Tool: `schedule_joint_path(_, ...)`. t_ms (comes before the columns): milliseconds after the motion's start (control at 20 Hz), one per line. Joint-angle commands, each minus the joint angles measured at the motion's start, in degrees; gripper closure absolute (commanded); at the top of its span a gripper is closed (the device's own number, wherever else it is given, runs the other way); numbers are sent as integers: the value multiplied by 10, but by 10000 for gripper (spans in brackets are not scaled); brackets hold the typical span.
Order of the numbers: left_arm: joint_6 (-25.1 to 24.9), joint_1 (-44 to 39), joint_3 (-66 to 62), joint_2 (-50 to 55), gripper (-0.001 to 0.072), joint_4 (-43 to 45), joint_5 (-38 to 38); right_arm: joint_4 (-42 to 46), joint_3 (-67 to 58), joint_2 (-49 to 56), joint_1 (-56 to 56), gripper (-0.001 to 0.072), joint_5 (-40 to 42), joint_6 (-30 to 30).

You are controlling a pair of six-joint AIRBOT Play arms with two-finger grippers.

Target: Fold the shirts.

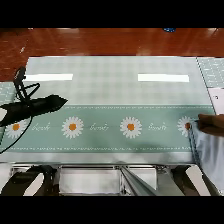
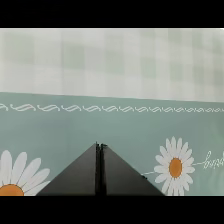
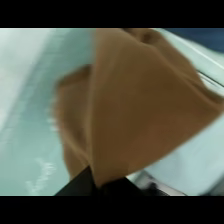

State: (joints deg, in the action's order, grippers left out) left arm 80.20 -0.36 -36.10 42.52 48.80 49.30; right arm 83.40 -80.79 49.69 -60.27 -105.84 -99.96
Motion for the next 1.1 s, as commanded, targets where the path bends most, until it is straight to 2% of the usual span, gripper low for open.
schedule_joint_path(0, 0, 0, 0, 0, 687, 0, -29, 158, 117, -71, -97, 692, -6, 61)
schedule_joint_path(50, 0, 0, 0, 0, 687, 0, -34, 188, 144, -85, -111, 680, -5, 43)
schedule_joint_path(100, 0, 0, 0, 0, 687, 0, -38, 202, 174, -99, -122, 538, -1, 19)
schedule_joint_path(150, 0, 0, 0, 1, 687, 0, -42, 200, 198, -105, -124, 347, 7, 23)
schedule_joint_path(200, 0, 0, 0, 3, 687, 0, -48, 195, 219, -108, -121, 293, 21, 48)
schedule_joint_path(300, 0, -2, 0, 19, 687, -17, -91, 183, 228, -104, -105, 293, 54, 58)
schedule_joint_path(400, 0, -4, -12, 53, 687, -35, -140, 110, 218, -101, -86, 305, 132, 58)
schedule_joint_path(450, -1, -4, -37, 78, 687, -35, -137, 45, 207, -97, -73, 362, 184, 58)
schedule_joint_path(500, -11, -4, -75, 104, 687, -39, -128, -46, 191, -86, -53, 529, 242, 68)
schedule_joint_path(550, -26, -4, -119, 127, 687, -39, -114, -156, 172, -70, -25, 695, 293, 115)
schedule_joint_path(600, -33, -4, -174, 151, 687, -39, -94, -257, 156, -51, 14, 692, 334, 154)
schedule_joint_path(700, -42, -6, -288, 190, 688, -38, -46, -389, 113, -1, 135, 692, 386, 173)
schedule_joint_path(800, -47, -22, -388, 219, 688, -29, 0, -386, 59, 60, 297, 692, 403, 189)
schedule_joint_path(900, -36, -57, -438, 231, 688, 34, 25, -283, 20, 123, 463, 692, 410, 186)
schedule_joint_path(1050, 66, -116, -403, 236, 688, 214, 67, -92, 16, 211, 644, 692, 415, 117)
